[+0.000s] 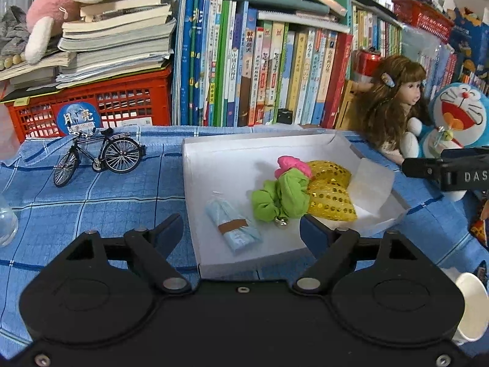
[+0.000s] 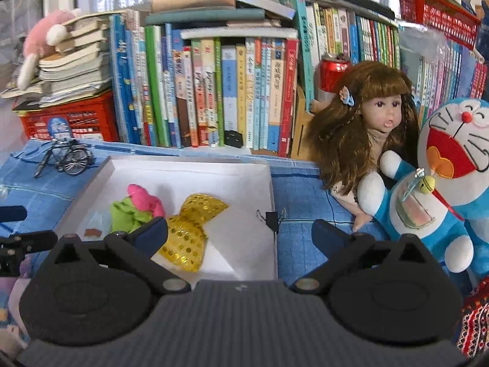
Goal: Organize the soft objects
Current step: 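Withdraw both grippers from the tray back toward the remaining table items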
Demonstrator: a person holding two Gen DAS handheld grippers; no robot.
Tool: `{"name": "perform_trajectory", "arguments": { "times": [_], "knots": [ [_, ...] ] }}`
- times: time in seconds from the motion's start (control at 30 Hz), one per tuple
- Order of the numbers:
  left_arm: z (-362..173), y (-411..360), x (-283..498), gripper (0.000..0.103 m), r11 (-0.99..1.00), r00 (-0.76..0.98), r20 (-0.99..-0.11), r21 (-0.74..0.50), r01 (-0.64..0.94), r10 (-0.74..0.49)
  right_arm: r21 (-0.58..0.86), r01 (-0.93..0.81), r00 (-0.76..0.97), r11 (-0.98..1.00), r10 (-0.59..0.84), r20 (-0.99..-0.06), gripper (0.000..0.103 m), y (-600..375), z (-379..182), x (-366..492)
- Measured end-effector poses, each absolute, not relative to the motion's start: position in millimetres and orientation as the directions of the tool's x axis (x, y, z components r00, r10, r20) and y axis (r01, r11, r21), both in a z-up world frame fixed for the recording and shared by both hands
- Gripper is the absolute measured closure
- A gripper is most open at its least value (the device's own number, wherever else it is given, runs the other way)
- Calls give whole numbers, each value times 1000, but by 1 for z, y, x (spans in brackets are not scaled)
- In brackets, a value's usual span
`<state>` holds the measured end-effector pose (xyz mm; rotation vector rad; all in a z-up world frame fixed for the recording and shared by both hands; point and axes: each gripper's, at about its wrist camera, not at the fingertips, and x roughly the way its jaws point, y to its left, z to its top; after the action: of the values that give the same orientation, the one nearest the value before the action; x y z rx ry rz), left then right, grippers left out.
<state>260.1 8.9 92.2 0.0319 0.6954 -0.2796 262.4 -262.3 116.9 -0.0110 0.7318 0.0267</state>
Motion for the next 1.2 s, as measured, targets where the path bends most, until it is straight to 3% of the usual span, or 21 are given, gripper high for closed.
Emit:
{"name": "perform_trajectory", "arguments": {
  "times": [0.77, 1.2],
  "knots": [
    [110, 51, 116, 10, 950, 819, -485, -102, 295, -306, -40, -184, 866, 982, 143, -480, 0, -244, 147, 99],
    [91, 77, 64, 7, 959, 822, -496, -109, 260, -279, -51, -134, 883, 990, 96, -459, 0, -256, 118, 42]
  ]
}}
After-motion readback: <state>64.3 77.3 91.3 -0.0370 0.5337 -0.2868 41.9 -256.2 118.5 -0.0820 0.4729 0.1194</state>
